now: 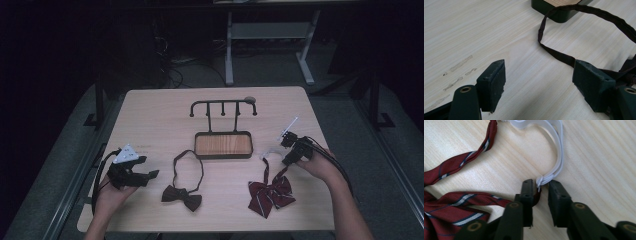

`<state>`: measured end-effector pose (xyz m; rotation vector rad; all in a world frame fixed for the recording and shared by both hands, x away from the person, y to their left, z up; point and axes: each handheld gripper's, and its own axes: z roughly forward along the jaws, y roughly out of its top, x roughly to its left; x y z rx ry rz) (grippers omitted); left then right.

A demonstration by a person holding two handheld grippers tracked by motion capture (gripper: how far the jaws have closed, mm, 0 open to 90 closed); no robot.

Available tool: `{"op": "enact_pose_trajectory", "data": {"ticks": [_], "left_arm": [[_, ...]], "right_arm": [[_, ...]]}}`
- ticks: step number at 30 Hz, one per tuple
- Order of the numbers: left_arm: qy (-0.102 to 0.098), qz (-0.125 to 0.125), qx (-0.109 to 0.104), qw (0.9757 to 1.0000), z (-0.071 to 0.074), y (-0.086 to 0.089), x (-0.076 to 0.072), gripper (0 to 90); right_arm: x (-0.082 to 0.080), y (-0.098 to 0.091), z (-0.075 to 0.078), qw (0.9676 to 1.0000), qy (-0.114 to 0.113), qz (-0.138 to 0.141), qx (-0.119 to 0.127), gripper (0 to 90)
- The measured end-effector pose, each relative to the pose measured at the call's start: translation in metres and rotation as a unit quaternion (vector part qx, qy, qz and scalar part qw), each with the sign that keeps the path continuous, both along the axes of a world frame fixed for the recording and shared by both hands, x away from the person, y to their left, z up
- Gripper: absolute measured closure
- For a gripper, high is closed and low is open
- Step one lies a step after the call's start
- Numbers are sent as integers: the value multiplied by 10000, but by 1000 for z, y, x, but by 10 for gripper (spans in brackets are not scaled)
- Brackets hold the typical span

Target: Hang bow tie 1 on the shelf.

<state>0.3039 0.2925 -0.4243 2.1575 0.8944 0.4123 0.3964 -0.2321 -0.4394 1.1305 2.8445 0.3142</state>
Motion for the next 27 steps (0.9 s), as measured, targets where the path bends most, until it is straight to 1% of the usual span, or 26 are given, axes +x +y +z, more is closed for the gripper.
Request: {"op": "enact_pose_trajectory", "data": {"ticks": [2, 3, 4, 5, 6, 7, 9, 12, 16, 17, 18, 22, 23, 24, 26, 27], "left_arm": [[-19, -7, 6, 10000, 1, 0, 0, 266], [-19, -7, 6, 10000, 1, 0, 0, 266], [-17, -7, 2, 10000, 1, 0, 0, 266], [-17, -7, 2, 10000, 1, 0, 0, 266], [-29, -1, -14, 10000, 0, 0, 0, 266], [-24, 4, -21, 10000, 0, 0, 0, 266], [-28, 0, -18, 10000, 0, 0, 0, 266], [-19, 3, -31, 10000, 0, 0, 0, 266], [0, -8, -15, 10000, 0, -1, 0, 266], [1, -8, -18, 10000, 0, -1, 0, 266], [0, -5, -19, 10000, 0, -1, 0, 266], [-10, -5, -32, 10000, 0, -2, -1, 266], [-10, -5, -32, 10000, 0, -2, -1, 266], [-7, -2, -36, 10000, 0, -2, -1, 266], [-7, -2, -29, 10000, 0, -2, -1, 266], [-6, -2, -33, 10000, 0, -2, -1, 266]], "right_arm": [[0, 1, 0, 10000, -40, 37, -14, 794], [0, 1, 0, 10000, -40, 37, -14, 794], [0, 1, 0, 10000, -16, 70, -8, 821], [0, 1, 0, 10000, -16, 70, -8, 821], [-1, 1, 0, 10000, 18, 64, -2, 842], [-2, 2, 0, 9999, 53, 153, 22, 860], [-3, 1, 2, 9997, 46, 200, 90, 863], [-4, 0, 4, 9997, 50, 188, 159, 863], [-8, -2, 11, 9991, 38, 224, 362, 864], [-11, -3, 15, 9985, 36, 252, 479, 864], [-11, -3, 15, 9985, 36, 252, 479, 864], [-17, 0, 26, 9966, -27, 465, 676, 864], [-17, 0, 26, 9966, -27, 465, 676, 864], [-20, 2, 31, 9959, -51, 579, 690, 865], [-21, 3, 34, 9956, -63, 602, 719, 865], [-23, 5, 39, 9944, -92, 679, 801, 865]]}}
